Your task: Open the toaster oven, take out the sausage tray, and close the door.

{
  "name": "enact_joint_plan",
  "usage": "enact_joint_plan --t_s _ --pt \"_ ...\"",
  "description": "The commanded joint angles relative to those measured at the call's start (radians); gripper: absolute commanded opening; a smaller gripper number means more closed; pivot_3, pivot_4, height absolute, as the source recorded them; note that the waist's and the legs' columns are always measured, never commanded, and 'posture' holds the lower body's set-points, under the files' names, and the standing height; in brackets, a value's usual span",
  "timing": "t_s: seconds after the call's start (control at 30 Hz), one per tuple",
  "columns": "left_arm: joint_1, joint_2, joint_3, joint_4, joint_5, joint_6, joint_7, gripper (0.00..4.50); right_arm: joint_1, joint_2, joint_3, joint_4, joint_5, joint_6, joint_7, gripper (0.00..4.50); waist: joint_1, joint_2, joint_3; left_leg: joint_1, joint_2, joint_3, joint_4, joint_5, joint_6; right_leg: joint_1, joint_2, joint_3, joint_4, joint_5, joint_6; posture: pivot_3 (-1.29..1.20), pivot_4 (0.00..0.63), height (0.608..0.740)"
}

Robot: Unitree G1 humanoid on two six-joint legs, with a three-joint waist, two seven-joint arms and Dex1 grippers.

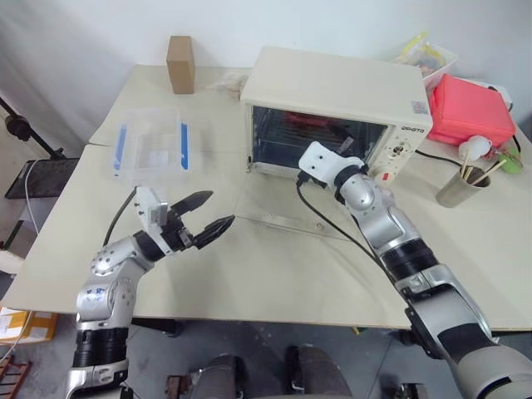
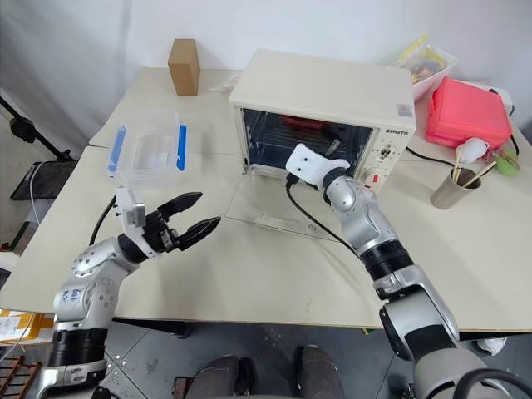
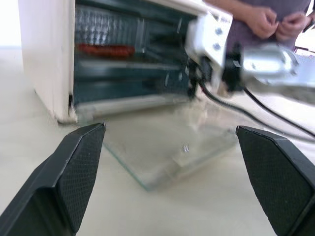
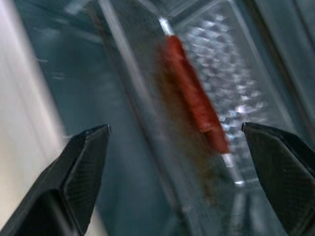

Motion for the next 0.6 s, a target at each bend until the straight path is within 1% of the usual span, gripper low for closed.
enact_joint_plan --t_s 0.03,0.13,0.37,0.5,0.53,0.6 --pt "0.009 0.017 0.004 -0.054 -0.031 0.002 0.002 4.48 -0.038 0.023 -0.011 0.057 -0.012 -0.009 -0.011 4.50 0.000 0.000 0.000 0.000 0.000 0.000 0.000 0.000 0.000 0.000 0.000 0.000 0.000 0.000 0.000 0.00 0.150 0.740" --pt "0.015 0.015 -0.001 -0.056 -0.027 -0.004 0.009 4.50 -0.057 0.039 -0.023 0.090 -0.011 -0.001 -0.020 3.91 0.003 0.000 0.000 0.000 0.000 0.000 0.000 0.000 0.000 0.000 0.000 0.000 0.000 0.000 0.000 0.00 0.150 0.740" --pt "-0.021 0.005 -0.019 -0.026 -0.027 -0.012 0.013 4.50 -0.069 0.042 -0.021 0.084 -0.025 0.020 -0.012 1.65 0.002 0.000 0.000 0.000 0.000 0.000 0.000 0.000 0.000 0.000 0.000 0.000 0.000 0.000 0.000 0.00 0.150 0.740" --pt "-0.076 -0.003 -0.035 0.013 -0.034 -0.013 -0.001 4.50 -0.072 0.036 -0.022 0.084 -0.034 0.026 -0.020 0.30 0.003 0.000 0.000 0.000 0.000 0.000 0.000 0.000 0.000 0.000 0.000 0.000 0.000 0.000 0.000 0.00 0.150 0.740" --pt "-0.093 -0.005 -0.039 0.028 -0.033 -0.014 -0.006 4.50 -0.073 0.037 -0.023 0.083 -0.039 0.025 -0.018 0.15 0.003 0.000 0.000 -0.001 0.000 0.000 0.000 0.000 0.000 0.000 0.000 0.000 0.000 0.000 0.000 0.00 0.150 0.740" --pt "-0.123 -0.009 -0.049 0.059 -0.030 -0.022 -0.022 4.50 -0.074 0.039 -0.027 0.078 -0.046 0.024 -0.014 0.13 0.003 0.000 0.000 -0.001 0.000 0.000 0.000 0.000 0.000 0.000 0.000 0.000 0.000 0.000 0.000 0.00 0.150 0.740"
